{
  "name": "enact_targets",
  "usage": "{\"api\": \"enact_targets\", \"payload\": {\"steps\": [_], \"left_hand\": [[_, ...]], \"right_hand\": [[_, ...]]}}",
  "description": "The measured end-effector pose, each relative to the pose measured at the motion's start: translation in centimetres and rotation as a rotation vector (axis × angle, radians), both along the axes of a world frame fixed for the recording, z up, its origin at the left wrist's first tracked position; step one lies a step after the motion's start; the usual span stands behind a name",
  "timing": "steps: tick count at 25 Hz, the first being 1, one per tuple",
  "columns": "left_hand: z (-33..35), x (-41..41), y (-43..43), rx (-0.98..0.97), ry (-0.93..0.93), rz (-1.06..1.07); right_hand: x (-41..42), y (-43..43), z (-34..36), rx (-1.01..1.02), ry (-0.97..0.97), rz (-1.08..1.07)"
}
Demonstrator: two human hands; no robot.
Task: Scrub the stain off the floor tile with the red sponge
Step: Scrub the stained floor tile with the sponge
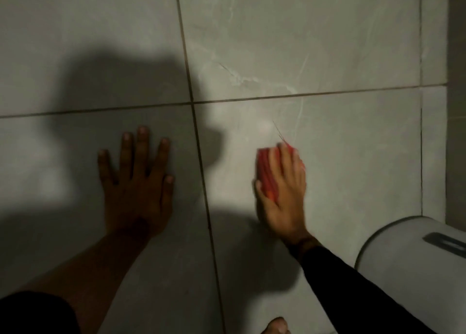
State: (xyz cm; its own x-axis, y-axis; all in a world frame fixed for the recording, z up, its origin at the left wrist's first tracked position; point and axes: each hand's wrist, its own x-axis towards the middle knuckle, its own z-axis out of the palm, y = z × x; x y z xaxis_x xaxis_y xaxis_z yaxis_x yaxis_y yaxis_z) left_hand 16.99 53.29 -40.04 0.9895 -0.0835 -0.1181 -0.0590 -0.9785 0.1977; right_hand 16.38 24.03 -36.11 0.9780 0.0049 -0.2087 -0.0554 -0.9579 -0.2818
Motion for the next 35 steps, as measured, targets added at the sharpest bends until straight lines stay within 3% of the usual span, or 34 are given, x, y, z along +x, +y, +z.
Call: {"api": "enact_targets", "payload": {"steps": [2, 4, 5, 7, 10, 13, 16, 17, 19, 22, 26, 28, 31, 33, 35], "left_hand": [[0.0, 0.0, -0.1, 0.005, -0.002, -0.008], [-0.2, 0.1, -0.1, 0.009, 0.005, -0.005], [-0.2, 0.0, 0.0, 0.011, 0.006, -0.004], [-0.2, 0.0, 0.0, 0.016, -0.003, -0.006], [-0.2, 0.2, 0.0, 0.003, 0.001, 0.004], [-0.1, 0.0, -0.1, 0.013, 0.004, 0.000], [0.0, 0.1, -0.1, 0.008, 0.007, -0.011], [0.0, 0.1, -0.1, 0.009, 0.007, -0.013], [0.0, 0.2, -0.2, -0.003, 0.011, -0.008], [0.3, 0.2, -0.2, -0.023, 0.027, 0.006], [0.7, 0.2, -0.2, -0.011, 0.032, -0.007], [0.7, 0.2, -0.4, -0.029, 0.030, -0.008], [0.5, 0.1, -0.3, -0.037, 0.030, 0.004], [0.2, 0.1, -0.1, -0.046, 0.047, 0.005], [0.2, 0.2, 0.0, -0.043, 0.062, 0.010]], "right_hand": [[1.0, -3.0, 0.6, -0.003, 0.048, -0.222], [7.8, -2.9, -0.3, -0.025, -0.021, -0.427], [11.0, -1.0, -0.5, -0.034, -0.068, -0.407], [12.4, 4.1, -1.3, -0.021, -0.160, -0.095], [1.2, 7.8, -1.2, -0.029, -0.049, 0.224], [-5.0, 4.4, 0.7, -0.116, 0.091, 0.113], [4.9, 4.4, -0.1, -0.049, -0.077, -0.267], [9.4, 5.8, -0.7, -0.032, -0.145, -0.250], [14.1, 10.3, -1.6, -0.026, -0.236, -0.013], [5.6, 13.1, -2.1, 0.037, -0.174, 0.263], [-10.6, 7.0, 1.9, 0.013, 0.092, 0.424], [-7.7, 6.2, 1.1, 0.020, 0.085, 0.468], [5.0, 8.8, -1.3, 0.033, -0.091, 0.427], [11.8, 6.4, -1.6, 0.042, -0.148, 0.271], [13.0, 1.1, -1.3, -0.004, -0.154, -0.031]]}}
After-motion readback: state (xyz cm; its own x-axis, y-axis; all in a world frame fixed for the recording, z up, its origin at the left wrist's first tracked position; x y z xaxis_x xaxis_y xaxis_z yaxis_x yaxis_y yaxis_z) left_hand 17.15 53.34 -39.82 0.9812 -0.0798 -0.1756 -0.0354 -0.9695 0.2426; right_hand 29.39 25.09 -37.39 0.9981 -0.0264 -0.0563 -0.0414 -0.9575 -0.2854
